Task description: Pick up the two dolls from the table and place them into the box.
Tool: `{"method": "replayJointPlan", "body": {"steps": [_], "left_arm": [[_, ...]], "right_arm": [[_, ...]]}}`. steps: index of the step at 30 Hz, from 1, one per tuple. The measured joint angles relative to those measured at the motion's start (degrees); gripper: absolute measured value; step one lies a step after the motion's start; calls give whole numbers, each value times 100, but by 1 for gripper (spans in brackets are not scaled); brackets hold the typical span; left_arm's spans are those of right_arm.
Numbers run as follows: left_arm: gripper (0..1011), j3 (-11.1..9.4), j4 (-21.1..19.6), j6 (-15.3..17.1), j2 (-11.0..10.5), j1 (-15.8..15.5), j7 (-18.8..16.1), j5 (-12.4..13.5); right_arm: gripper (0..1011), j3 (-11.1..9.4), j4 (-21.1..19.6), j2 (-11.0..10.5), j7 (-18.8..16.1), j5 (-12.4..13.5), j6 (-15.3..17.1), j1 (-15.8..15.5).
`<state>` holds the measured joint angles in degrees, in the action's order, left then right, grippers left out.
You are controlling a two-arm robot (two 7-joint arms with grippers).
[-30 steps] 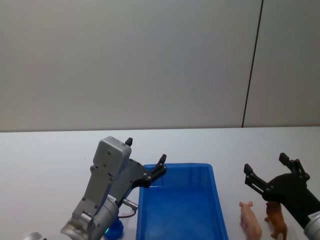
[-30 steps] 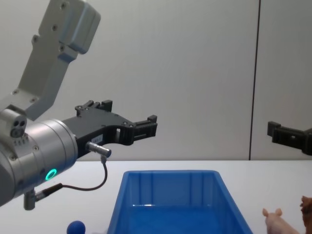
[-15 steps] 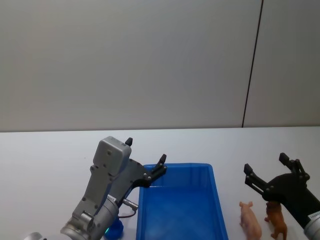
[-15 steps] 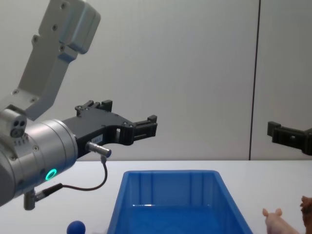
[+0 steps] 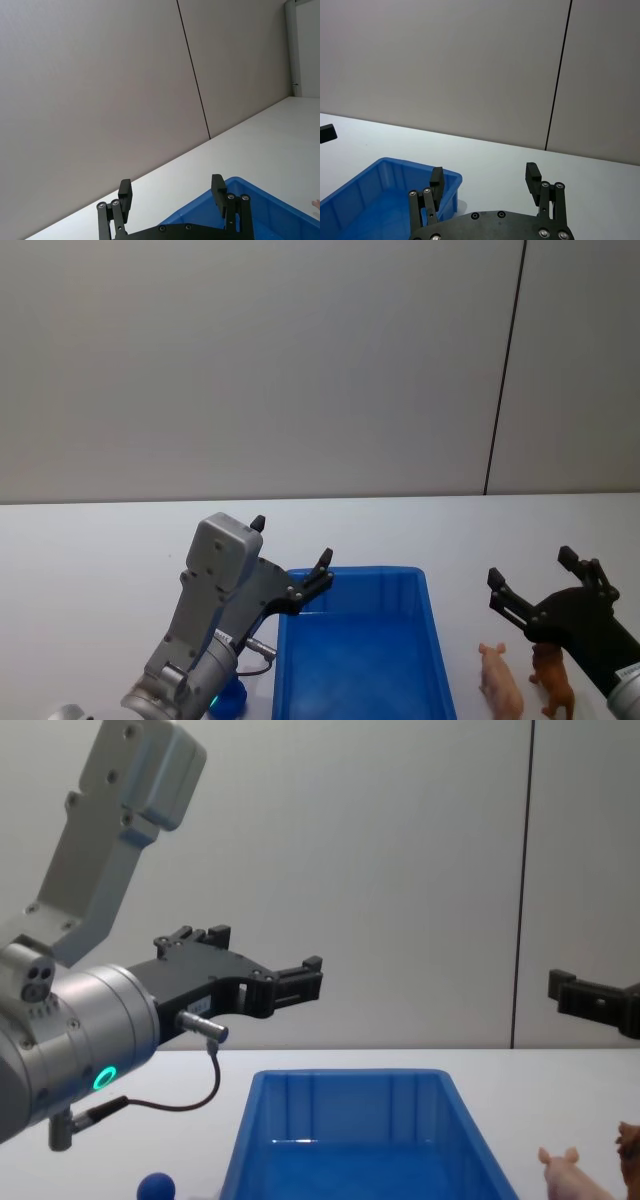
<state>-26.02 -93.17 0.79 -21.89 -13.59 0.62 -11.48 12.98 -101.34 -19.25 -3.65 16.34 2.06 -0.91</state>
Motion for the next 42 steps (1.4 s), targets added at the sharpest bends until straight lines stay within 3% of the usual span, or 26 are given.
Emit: {"method": "replayJointPlan", "body": {"steps": [7,25,42], "left_arm": [[1001,0,0,0,0,0,0,0],[1001,0,0,0,0,0,0,0],[1001,0,0,0,0,0,0,0]], "right_arm": [[1001,28,-95,35,173,-70,121,-60],[1001,48,-493,48,896,-165,885,-445],[1001,-51,-214,40,1094,-110,1130,-576]]}}
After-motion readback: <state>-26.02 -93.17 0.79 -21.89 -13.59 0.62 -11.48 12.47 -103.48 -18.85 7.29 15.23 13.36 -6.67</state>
